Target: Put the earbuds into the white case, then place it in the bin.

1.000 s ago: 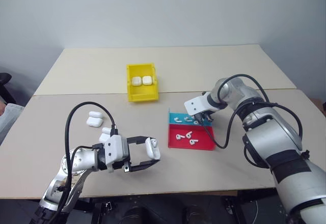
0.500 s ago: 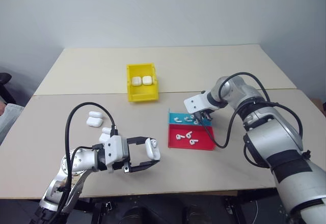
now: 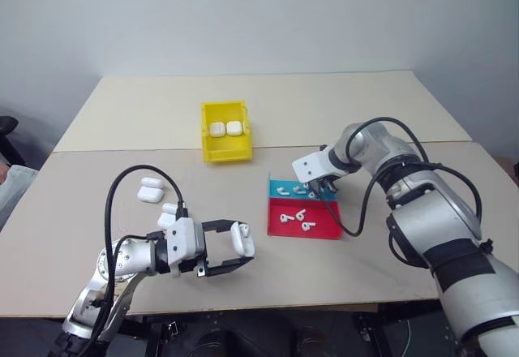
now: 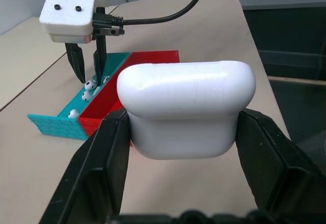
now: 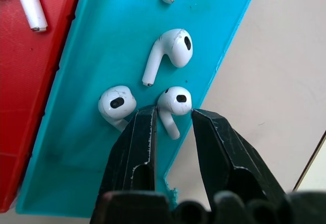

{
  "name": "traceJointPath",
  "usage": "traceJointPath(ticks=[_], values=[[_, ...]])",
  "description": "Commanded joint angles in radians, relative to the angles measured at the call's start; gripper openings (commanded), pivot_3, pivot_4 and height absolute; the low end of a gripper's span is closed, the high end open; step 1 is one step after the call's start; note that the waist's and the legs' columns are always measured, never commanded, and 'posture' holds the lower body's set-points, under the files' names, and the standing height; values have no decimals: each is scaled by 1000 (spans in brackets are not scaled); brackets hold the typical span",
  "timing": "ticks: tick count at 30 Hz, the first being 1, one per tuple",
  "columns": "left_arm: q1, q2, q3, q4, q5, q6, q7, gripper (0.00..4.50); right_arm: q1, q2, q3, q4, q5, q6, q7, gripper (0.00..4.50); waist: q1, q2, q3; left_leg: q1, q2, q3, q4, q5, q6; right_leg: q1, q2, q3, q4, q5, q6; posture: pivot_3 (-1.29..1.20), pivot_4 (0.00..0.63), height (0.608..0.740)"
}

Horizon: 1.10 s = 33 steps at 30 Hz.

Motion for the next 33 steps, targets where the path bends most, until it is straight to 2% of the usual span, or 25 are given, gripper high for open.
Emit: traceJointPath(ticks=[1, 27, 30, 33], values=[[5, -2, 8, -34, -6, -30, 9, 2792, -13, 0, 10, -5, -13, -29, -4, 1423, 0, 0, 0, 0, 0, 0, 0, 0, 0, 0, 0, 0, 0, 0, 0, 0, 150, 740], [9, -3, 8, -36, -1, -33, 28, 2792, -17, 1, 42, 11, -61, -85, -60, 1423, -1, 0, 0, 0, 0, 0, 0, 0, 0, 0, 0, 0, 0, 0, 0, 0, 150, 740], [7, -4, 6, -35, 0, -34, 28, 2792, -17, -2, 43, 13, -61, -94, -49, 1971, -1, 0, 0, 0, 0, 0, 0, 0, 0, 0, 0, 0, 0, 0, 0, 0, 150, 740], [6, -3, 6, -37, -3, -31, 29, 2792, -16, 1, 39, 13, -59, -79, -67, 2911, -1, 0, 0, 0, 0, 0, 0, 0, 0, 0, 0, 0, 0, 0, 0, 0, 150, 740]])
